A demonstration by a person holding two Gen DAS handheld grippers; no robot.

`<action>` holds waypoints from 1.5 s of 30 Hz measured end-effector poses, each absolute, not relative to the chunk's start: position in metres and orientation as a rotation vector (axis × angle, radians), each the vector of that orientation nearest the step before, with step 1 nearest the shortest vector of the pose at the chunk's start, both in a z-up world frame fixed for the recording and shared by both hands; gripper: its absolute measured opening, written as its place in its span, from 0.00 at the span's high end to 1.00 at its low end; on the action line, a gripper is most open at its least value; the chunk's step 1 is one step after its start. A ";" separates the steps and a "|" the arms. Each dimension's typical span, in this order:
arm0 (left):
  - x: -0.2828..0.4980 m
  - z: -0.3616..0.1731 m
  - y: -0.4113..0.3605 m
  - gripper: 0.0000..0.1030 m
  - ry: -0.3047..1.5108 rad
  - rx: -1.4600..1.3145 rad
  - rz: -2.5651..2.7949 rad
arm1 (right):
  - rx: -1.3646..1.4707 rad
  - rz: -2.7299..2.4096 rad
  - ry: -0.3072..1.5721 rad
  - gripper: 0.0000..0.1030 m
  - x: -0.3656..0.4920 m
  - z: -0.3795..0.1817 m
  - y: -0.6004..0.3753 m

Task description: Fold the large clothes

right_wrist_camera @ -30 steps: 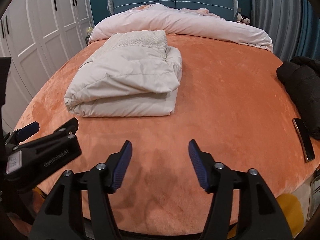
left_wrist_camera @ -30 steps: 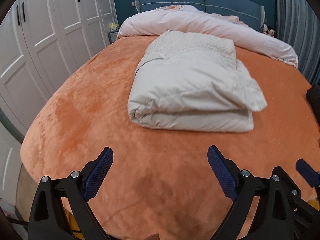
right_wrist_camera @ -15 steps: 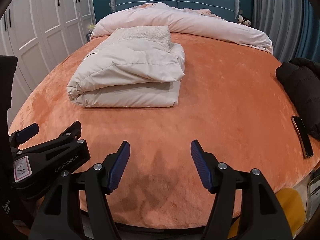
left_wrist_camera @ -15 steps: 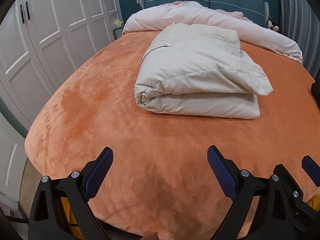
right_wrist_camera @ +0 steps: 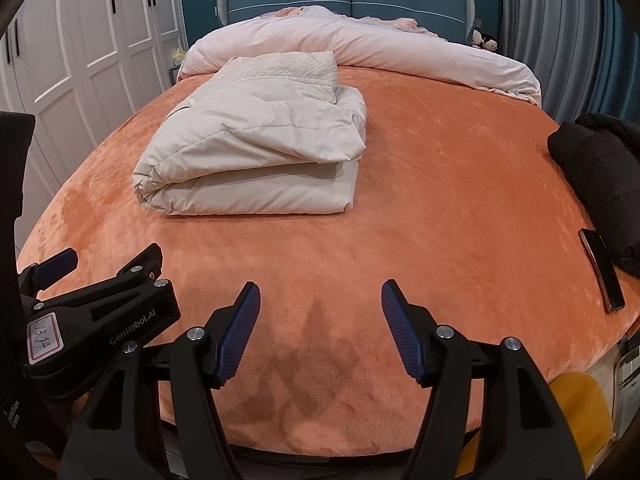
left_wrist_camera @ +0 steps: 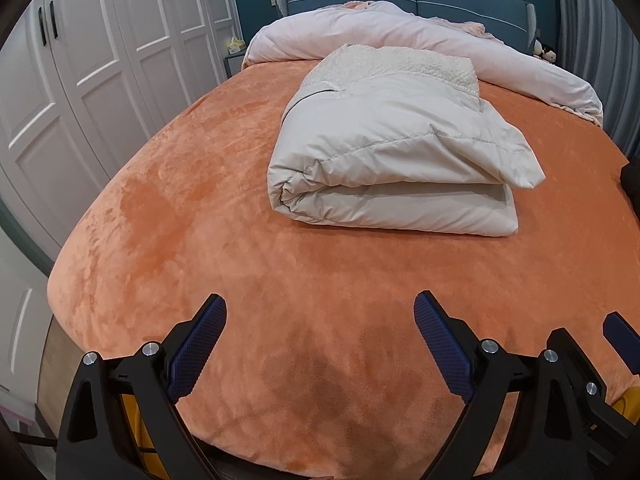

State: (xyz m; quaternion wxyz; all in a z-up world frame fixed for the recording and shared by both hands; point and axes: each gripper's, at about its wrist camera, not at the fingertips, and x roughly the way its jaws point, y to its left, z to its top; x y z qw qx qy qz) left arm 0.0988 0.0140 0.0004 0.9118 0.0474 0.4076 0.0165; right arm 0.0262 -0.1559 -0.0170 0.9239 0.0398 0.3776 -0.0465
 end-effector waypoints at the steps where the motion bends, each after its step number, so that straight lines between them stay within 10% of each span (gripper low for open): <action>1: 0.099 0.000 0.015 0.10 0.840 0.098 0.034 | 0.081 -0.097 0.775 0.41 0.026 -0.017 -0.155; 45: 0.104 -0.005 0.018 0.05 0.887 0.062 0.014 | 0.096 -0.114 0.776 0.41 0.023 -0.019 -0.148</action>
